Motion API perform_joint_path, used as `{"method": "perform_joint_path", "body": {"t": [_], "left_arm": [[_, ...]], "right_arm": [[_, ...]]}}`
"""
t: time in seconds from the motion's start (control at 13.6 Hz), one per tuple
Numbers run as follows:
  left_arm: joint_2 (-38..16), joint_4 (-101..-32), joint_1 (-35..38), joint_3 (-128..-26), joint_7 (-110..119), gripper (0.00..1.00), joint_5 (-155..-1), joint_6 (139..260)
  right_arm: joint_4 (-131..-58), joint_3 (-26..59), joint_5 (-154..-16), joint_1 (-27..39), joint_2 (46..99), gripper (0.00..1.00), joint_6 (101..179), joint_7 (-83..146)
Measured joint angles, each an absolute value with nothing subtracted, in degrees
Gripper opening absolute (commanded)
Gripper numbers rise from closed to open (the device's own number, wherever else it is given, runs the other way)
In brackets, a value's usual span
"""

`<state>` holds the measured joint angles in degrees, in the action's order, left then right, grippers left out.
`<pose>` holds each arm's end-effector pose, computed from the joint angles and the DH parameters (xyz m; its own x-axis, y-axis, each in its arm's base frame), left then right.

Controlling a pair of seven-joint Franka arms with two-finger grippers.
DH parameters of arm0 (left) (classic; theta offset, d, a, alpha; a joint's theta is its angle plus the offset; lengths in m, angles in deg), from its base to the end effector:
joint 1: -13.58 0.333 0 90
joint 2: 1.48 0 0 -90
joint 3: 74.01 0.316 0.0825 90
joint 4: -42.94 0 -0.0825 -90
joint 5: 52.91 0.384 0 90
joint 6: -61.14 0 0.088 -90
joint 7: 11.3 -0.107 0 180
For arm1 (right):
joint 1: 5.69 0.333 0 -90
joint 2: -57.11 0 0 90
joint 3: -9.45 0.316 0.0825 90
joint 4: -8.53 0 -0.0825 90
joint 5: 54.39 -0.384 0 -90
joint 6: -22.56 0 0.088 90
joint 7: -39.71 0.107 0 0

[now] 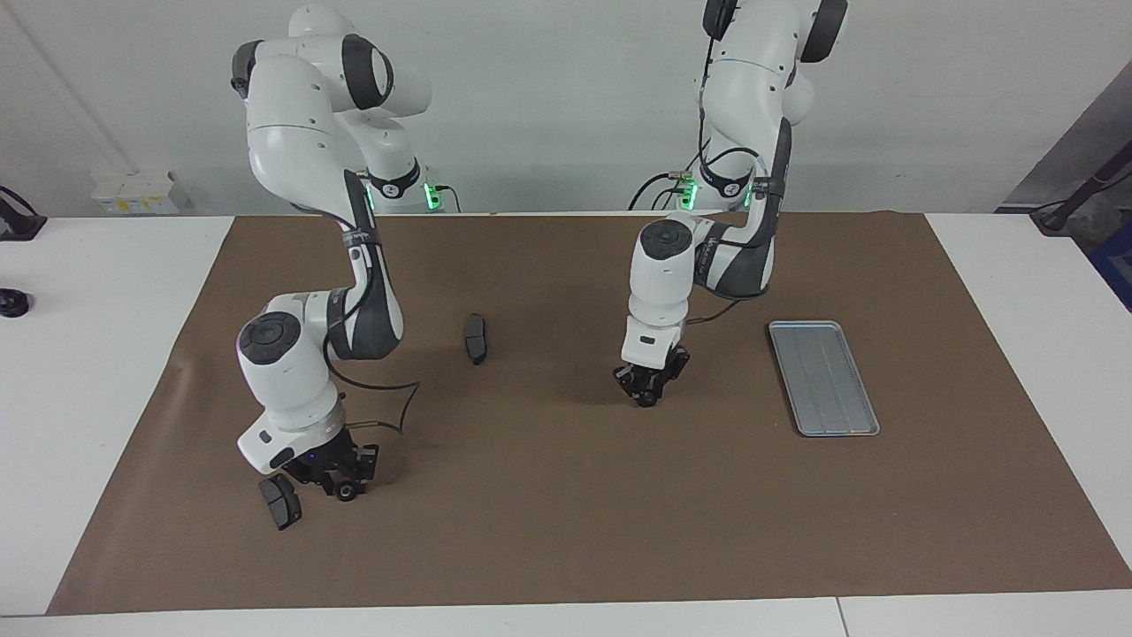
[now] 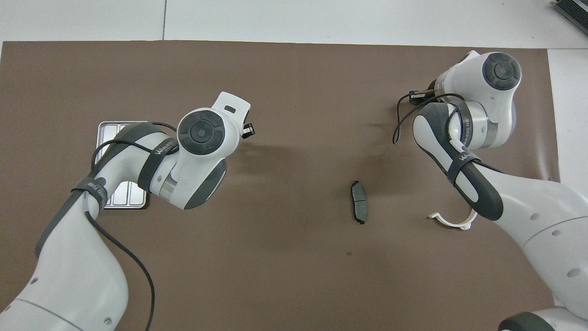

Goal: Pick bearing gear from pile to tray
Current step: 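Place the gear on the tray with the left gripper while the right gripper carries another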

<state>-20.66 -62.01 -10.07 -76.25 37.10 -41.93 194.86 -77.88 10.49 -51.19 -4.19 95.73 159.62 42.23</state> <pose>0.5875 -0.2796 0.3667 0.9396 0.2677 0.2134 0.2693 -0.9628 0.0219 0.7313 0.0296 0.2893 0.9773 0.0340 0.2093 0.0294 -0.9993 0.0252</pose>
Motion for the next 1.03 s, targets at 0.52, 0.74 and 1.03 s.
{"method": "perform_joint_path", "body": {"t": [0.52, 0.74, 1.03], "left_arm": [[-10.06, -64.69, 7.95, -75.90, -0.57, 0.00, -52.23, 184.03], [-9.31, -69.76, 15.66, -75.76, -12.46, 0.00, -55.82, 186.03], [-7.24, -81.02, 17.09, -76.27, -14.06, 0.17, -56.27, 194.43]], "right_arm": [[-75.87, 16.11, -51.19, -2.17, 95.10, 0.00, 159.98, 42.68], [-75.09, 18.24, -51.19, 2.89, 93.47, 0.00, 159.98, 48.38], [-74.61, 18.38, -51.02, 14.09, 92.75, 0.01, 159.99, 59.46]]}}
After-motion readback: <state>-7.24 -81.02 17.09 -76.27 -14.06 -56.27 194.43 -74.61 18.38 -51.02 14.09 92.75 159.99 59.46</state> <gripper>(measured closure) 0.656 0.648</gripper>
